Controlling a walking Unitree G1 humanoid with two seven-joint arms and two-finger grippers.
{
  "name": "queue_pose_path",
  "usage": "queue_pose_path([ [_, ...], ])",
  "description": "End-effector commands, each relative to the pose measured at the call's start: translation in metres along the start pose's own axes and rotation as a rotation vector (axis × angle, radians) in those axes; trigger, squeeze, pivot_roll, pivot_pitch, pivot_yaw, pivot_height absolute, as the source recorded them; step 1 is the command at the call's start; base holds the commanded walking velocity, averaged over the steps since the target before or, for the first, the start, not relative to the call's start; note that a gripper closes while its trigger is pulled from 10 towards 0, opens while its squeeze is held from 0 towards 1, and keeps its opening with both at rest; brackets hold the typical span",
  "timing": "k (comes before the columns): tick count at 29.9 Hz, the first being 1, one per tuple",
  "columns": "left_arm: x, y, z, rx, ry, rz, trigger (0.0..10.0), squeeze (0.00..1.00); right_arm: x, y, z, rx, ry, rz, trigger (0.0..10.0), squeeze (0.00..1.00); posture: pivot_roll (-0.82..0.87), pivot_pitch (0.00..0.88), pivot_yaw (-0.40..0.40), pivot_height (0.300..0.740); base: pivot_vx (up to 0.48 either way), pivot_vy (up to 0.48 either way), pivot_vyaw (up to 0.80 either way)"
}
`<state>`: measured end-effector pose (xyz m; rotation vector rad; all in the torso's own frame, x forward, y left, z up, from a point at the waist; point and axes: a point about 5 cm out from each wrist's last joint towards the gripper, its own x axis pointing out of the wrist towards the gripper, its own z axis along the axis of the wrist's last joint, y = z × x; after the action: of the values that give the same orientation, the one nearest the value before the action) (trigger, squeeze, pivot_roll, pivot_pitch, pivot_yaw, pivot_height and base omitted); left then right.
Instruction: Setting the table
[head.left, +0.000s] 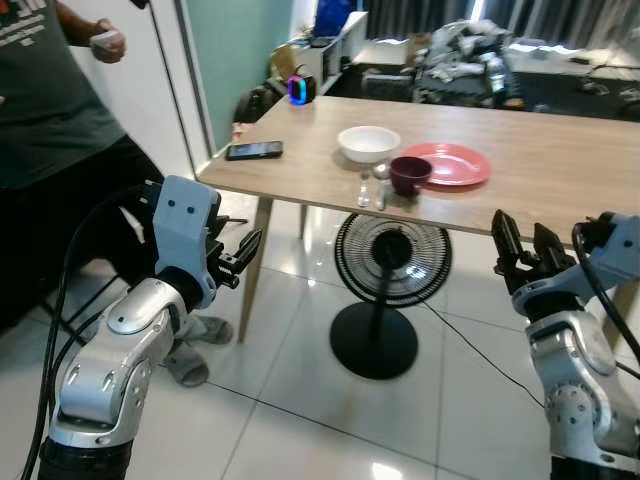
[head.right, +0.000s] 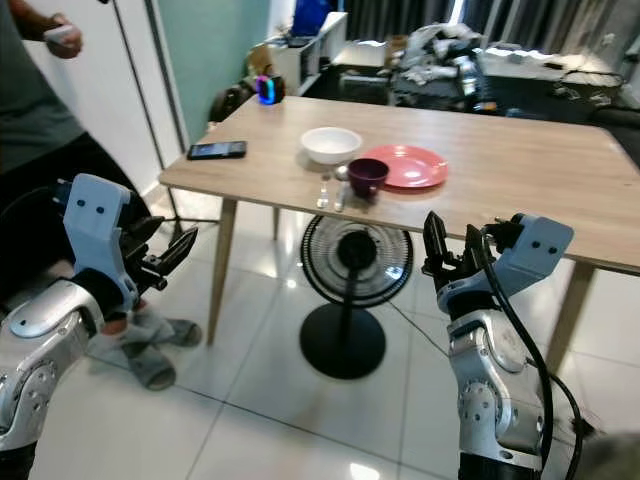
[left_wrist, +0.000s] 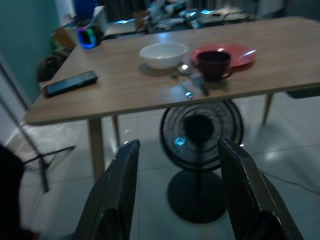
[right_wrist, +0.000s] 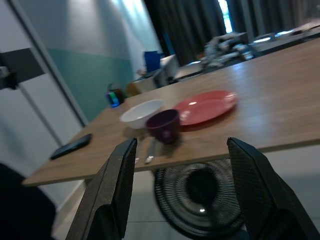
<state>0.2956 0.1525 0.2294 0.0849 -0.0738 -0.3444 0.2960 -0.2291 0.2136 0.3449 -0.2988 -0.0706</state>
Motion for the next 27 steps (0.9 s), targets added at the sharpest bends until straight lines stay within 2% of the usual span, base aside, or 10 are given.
queue_pose_path([
  [1, 0.001, 0.001, -0.002, 0.001, 0.011, 0.003, 10.0, 0.00, 0.000, -0.001, -0.001, 0.012, 0.011, -0.001, 10.0, 0.00, -0.01, 0.000, 0.085, 0.740, 0.000, 0.000, -0.80],
  [15, 0.002, 0.000, -0.004, 0.000, 0.015, 0.003, 10.0, 0.00, -0.001, -0.002, -0.003, 0.011, 0.020, -0.004, 10.0, 0.00, -0.01, 0.000, 0.087, 0.740, 0.000, 0.000, -0.80],
  [19, 0.001, 0.002, -0.010, 0.002, 0.035, 0.015, 10.0, 0.00, -0.003, -0.002, -0.008, 0.008, 0.035, -0.002, 10.0, 0.00, -0.01, 0.000, 0.086, 0.740, 0.000, 0.000, -0.80],
  [22, -0.004, 0.008, -0.028, 0.002, 0.083, 0.063, 10.0, 0.00, -0.006, 0.001, -0.023, 0.004, 0.104, 0.045, 10.0, 0.00, 0.00, 0.000, 0.079, 0.740, 0.000, 0.000, -0.80],
  [23, -0.004, 0.008, -0.028, 0.002, 0.083, 0.063, 10.0, 0.00, -0.006, 0.001, -0.023, 0.004, 0.104, 0.045, 10.0, 0.00, 0.00, 0.000, 0.079, 0.740, 0.000, 0.000, -0.80],
  [26, -0.014, 0.017, -0.057, -0.022, 0.158, 0.161, 10.0, 0.00, -0.019, 0.006, -0.059, -0.017, 0.243, 0.122, 10.0, 0.00, 0.01, 0.000, 0.067, 0.740, 0.000, 0.000, -0.80],
  [27, -0.014, 0.017, -0.057, -0.022, 0.158, 0.161, 10.0, 0.00, -0.019, 0.006, -0.059, -0.017, 0.243, 0.122, 10.0, 0.00, 0.01, 0.000, 0.067, 0.740, 0.000, 0.000, -0.80],
])
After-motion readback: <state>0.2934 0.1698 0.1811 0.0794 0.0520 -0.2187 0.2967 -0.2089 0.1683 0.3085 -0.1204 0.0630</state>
